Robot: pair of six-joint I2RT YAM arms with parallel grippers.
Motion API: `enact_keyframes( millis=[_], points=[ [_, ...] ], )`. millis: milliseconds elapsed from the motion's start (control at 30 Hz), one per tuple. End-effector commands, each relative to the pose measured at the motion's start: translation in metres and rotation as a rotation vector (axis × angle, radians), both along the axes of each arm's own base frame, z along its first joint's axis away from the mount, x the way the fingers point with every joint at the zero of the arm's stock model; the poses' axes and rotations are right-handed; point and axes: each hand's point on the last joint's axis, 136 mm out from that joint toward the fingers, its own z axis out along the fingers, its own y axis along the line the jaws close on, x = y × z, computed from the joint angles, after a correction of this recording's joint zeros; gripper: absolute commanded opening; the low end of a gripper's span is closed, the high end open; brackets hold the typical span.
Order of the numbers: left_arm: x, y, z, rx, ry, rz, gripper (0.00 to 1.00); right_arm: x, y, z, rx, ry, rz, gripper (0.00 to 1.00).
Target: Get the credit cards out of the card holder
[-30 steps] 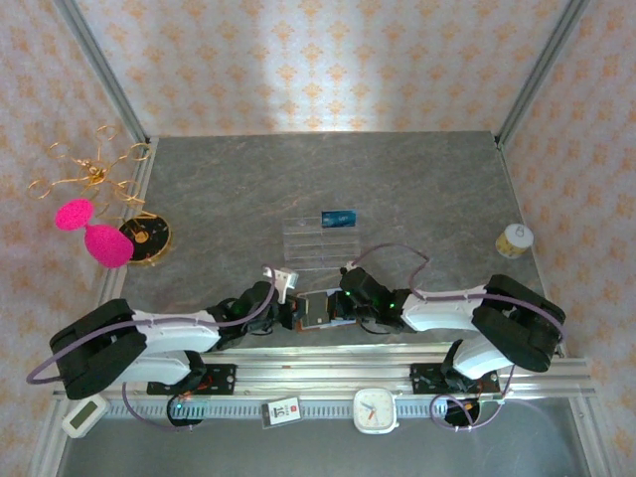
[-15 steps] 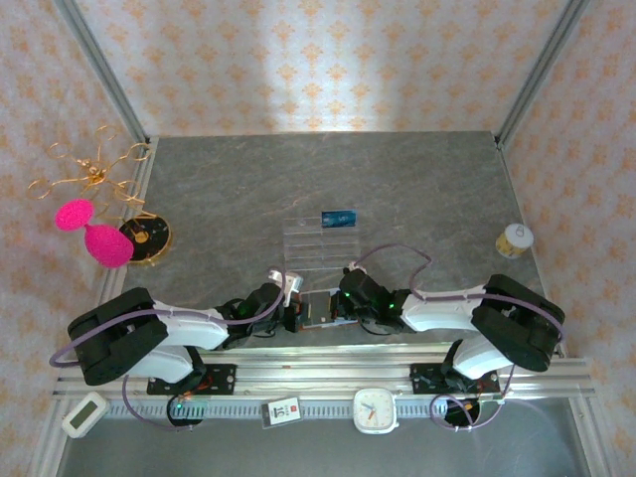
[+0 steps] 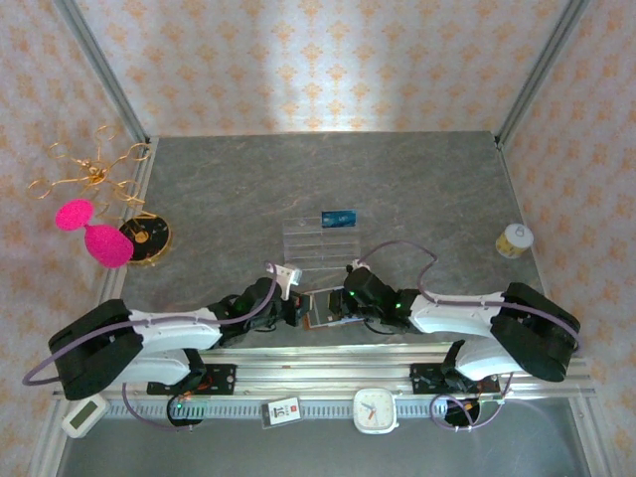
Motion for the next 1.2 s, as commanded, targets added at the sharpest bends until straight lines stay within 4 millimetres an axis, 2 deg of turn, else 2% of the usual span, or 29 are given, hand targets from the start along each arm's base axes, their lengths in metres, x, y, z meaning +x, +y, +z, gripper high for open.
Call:
enact_keyframes(
  millis=[0, 167, 567, 1000, 1167],
  points=[
    [0.000, -0.017, 0.004, -0.016, -0.008, -0.049, 0.01, 0.007, -0.004, 0.006, -0.011, -0.026, -0.019, 0.28],
    [-0.003, -0.036, 0.000, -0.017, 0.008, -0.095, 0.00, 0.004, -0.004, 0.010, 0.045, -0.009, 0.042, 0.28],
    [-0.001, -0.003, -0.041, 0.147, 0.051, -0.026, 0.00, 0.002, -0.010, 0.002, 0.100, 0.047, 0.095, 0.24],
    [-0.005, 0.008, -0.054, 0.181, 0.076, -0.023, 0.00, -0.001, -0.002, -0.010, 0.113, 0.085, 0.124, 0.21],
    [-0.006, 0.011, -0.056, 0.173, 0.082, -0.020, 0.00, 0.001, -0.006, -0.015, 0.092, 0.088, 0.102, 0.18]
  ],
)
